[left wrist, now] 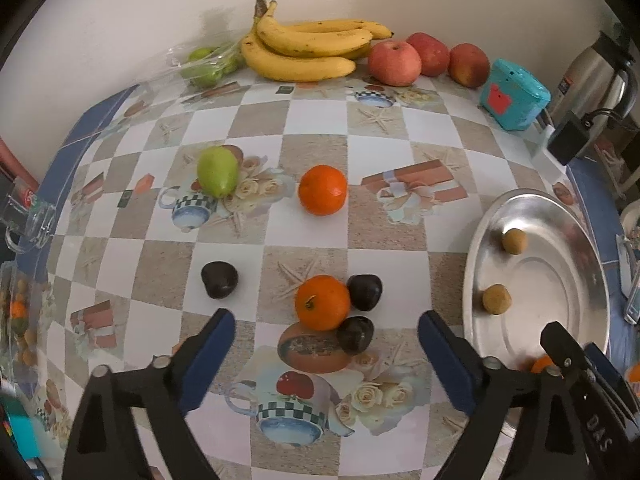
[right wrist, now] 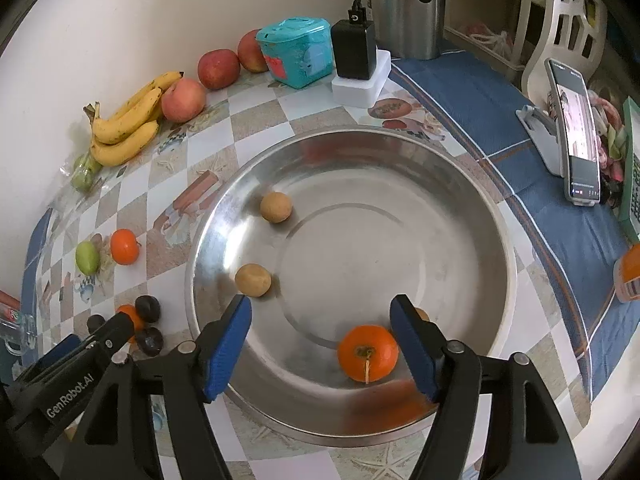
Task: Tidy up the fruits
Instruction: 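Open both grippers to drop the kiwis into the basin and withdraw, then move both grippers back over the fruit pile toward the dark plums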
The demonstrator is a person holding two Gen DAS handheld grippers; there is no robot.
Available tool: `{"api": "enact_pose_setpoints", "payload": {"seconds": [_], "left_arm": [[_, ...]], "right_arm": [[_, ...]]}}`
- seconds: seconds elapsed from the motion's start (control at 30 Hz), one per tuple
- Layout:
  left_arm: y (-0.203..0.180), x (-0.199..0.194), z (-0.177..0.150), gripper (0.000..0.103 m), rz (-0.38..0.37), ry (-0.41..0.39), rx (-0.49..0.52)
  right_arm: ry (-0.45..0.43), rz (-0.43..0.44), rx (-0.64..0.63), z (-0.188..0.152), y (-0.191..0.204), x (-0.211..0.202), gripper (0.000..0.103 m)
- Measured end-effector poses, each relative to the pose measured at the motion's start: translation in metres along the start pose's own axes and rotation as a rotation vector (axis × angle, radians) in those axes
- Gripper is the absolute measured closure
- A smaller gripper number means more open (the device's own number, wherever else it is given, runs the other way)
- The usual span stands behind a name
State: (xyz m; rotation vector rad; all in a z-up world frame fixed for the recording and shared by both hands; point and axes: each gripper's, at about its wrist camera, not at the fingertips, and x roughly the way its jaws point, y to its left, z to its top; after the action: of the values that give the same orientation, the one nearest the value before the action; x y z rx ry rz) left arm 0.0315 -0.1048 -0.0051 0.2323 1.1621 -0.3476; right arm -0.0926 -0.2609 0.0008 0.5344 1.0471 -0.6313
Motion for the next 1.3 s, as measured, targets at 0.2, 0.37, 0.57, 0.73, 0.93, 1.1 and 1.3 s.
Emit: {"api": "enact_pose_setpoints", "payload": {"seconds": [0.2,0.37,0.57,0.73,0.93,1.1,1.3], "left_arm": [[0.006,0.001,0.0,0.0,0.014,0.001,-0.019],[0.014,0.001,-0.001,0.0,0.026,-0.008,-0.035],[0.024,-0.01,0.0,0.0,0.037,-0.074,-0.038],[0.032,-0.018,0.002,0.0,0.047,-0.116,-0.036],[0.036,-0.02,0.005,0.0,0.046,-0.117,-0.018],[0.049,-0.024,0.011,0.0,0.035,-0.129,-0.025],[0.09,-0.02,0.022,0.0,0.059,-0.131,-0.091]], "right_arm": [[-0.013,-0.031,-0.029,0.0,0.003,-0.001,0.01],[-0.032,-0.025,-0.061,-0.001,0.009,-0.001,0.009],[-0.053,0.001,-0.056,-0.002,0.012,-0.004,0.009],[-0.063,0.042,-0.07,-0.003,0.018,-0.004,0.009],[-0.07,0.066,-0.089,-0.004,0.025,-0.004,0.009],[-0.065,0.058,-0.103,-0.004,0.033,-0.005,0.009],[-0.1,0.098,-0.136,0.002,0.06,-0.018,0.009]]}}
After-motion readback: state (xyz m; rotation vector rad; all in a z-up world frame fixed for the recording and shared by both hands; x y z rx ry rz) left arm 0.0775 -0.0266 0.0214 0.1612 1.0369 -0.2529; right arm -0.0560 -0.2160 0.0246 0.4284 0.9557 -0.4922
